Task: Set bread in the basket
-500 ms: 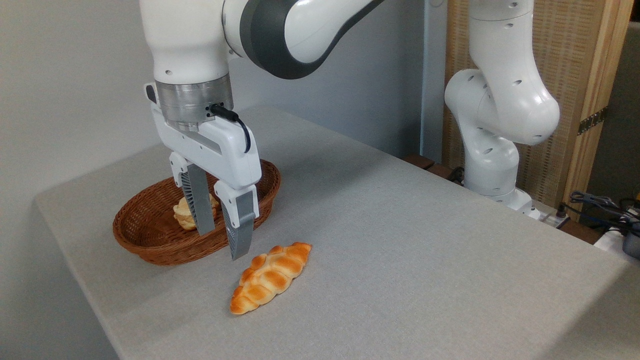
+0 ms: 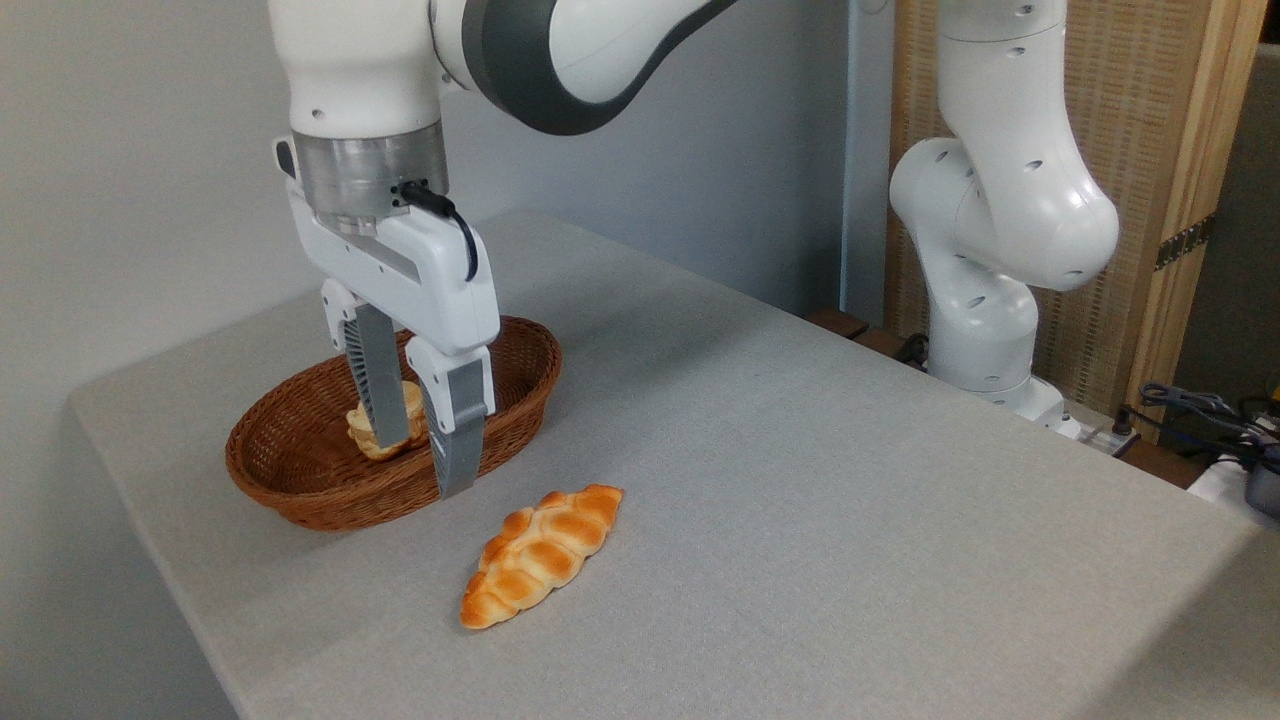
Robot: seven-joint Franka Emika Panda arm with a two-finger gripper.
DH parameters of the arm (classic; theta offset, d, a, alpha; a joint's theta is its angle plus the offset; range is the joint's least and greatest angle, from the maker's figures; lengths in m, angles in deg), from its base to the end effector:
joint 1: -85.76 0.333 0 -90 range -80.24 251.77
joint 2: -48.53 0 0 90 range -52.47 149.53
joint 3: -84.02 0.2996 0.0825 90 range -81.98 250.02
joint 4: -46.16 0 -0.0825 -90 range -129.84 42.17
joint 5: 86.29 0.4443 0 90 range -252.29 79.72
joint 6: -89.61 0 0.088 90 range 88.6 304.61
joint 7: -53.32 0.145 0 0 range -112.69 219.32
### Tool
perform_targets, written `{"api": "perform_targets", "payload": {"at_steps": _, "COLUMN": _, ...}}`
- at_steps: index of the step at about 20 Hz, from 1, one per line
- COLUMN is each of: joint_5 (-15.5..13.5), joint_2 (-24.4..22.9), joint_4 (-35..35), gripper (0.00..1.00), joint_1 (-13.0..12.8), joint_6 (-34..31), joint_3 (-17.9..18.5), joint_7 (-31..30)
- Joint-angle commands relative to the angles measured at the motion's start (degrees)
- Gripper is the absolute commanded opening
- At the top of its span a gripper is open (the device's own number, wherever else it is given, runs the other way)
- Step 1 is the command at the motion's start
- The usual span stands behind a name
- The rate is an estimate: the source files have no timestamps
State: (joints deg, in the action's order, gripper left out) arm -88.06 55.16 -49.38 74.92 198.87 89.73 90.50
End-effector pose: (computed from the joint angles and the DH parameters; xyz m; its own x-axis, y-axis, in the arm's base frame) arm 0.6702 -0.0656 0.4754 0.7375 -0.6664 0.1101 -0.6643 -0.7451 -0.0600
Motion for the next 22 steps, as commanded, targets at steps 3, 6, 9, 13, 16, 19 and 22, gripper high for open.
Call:
{"api": "perform_targets", "payload": {"at_steps": 3, "joint_5": -0.42, "joint_2": 0.4, "joint_4": 0.45, "gripper": 1.0, "joint_1": -0.23, "joint_6": -1.25, "joint_3": 0.61, "joint_7": 0.26}}
{"api": "perform_targets", "payload": {"at_steps": 6, "joint_5": -0.6, "joint_2": 0.14, "joint_4": 0.53, "gripper": 1.0, "joint_1": 0.03, "joint_6": -1.95, "joint_3": 0.96, "joint_7": 0.17}}
{"api": "perform_targets", "payload": {"at_steps": 9, "joint_5": -0.42, "joint_2": -0.13, "joint_4": 0.53, "gripper": 1.0, "joint_1": 0.12, "joint_6": -6.07, "joint_3": 0.97, "joint_7": 0.34}}
{"api": "perform_targets", "payload": {"at_steps": 13, "joint_5": -0.33, "joint_2": -0.83, "joint_4": -1.13, "gripper": 1.0, "joint_1": 0.12, "joint_6": -6.35, "joint_3": 0.88, "joint_7": 0.34}}
{"api": "perform_targets", "payload": {"at_steps": 16, "joint_5": -0.42, "joint_2": -2.05, "joint_4": -6.83, "gripper": 1.0, "joint_1": 0.12, "joint_6": -3.29, "joint_3": 0.88, "joint_7": 0.78}}
{"api": "perform_targets", "payload": {"at_steps": 19, "joint_5": -0.33, "joint_2": -4.6, "joint_4": -14.3, "gripper": 1.0, "joint_1": 0.12, "joint_6": 2.43, "joint_3": 0.97, "joint_7": 0.96}}
{"api": "perform_targets", "payload": {"at_steps": 22, "joint_5": -0.42, "joint_2": -4.7, "joint_4": -17.73, "gripper": 1.0, "joint_1": 0.12, "joint_6": 4.63, "joint_3": 0.97, "joint_7": 0.96}}
